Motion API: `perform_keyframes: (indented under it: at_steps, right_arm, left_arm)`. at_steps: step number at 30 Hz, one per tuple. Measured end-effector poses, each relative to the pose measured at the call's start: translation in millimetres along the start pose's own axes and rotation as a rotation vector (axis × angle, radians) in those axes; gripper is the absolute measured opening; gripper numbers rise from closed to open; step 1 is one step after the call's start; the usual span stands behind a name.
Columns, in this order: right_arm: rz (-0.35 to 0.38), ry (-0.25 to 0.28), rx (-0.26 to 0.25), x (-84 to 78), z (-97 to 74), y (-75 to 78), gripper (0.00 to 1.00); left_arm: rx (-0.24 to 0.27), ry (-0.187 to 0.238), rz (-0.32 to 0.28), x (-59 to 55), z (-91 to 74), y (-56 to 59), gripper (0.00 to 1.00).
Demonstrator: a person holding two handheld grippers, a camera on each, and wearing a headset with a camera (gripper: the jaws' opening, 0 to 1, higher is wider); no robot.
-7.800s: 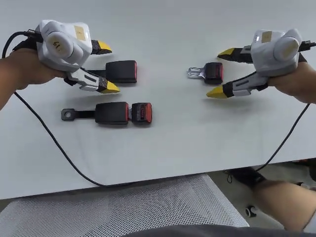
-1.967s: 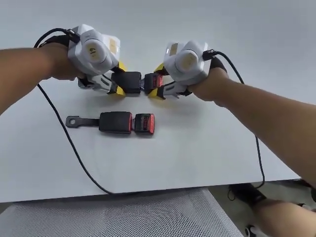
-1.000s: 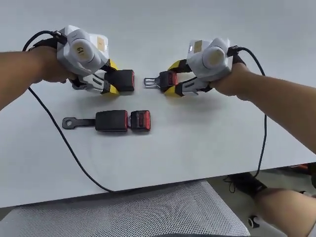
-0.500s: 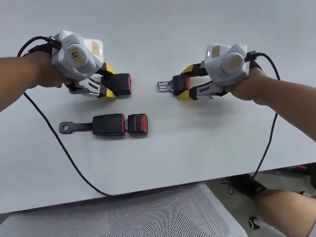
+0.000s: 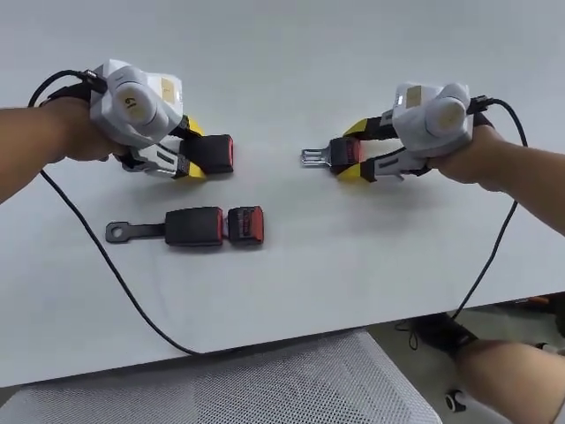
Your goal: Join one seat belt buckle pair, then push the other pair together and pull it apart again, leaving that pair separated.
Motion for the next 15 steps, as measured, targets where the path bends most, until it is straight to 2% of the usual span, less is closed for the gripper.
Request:
perform_keyframes:
  at_steps: [9,15]
  right_arm:
    - [0.014,-0.01,-0.009,-11.4,-6.8,5.7,0.37]
    - [0.008,-0.007,-0.005,-11.9,-9.5,7.2,0.38]
  left_arm:
    - [-0.004,-0.004,0.0,0.9,0.2,0.8,0.35]
    - [-0.006,-0.007,0.001,0.7,0.4,0.5,0.35]
Point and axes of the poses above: the centre of the closed fingertips' face, and the gripper's own axes: z roughly forward along the fingers, y roughly to its right, x roughly out of its top, the point moved 6 cm from there along -z, roughly backward along the fingers, and after that the axes turned 13 degrees about -x, right-handed, at the moved point
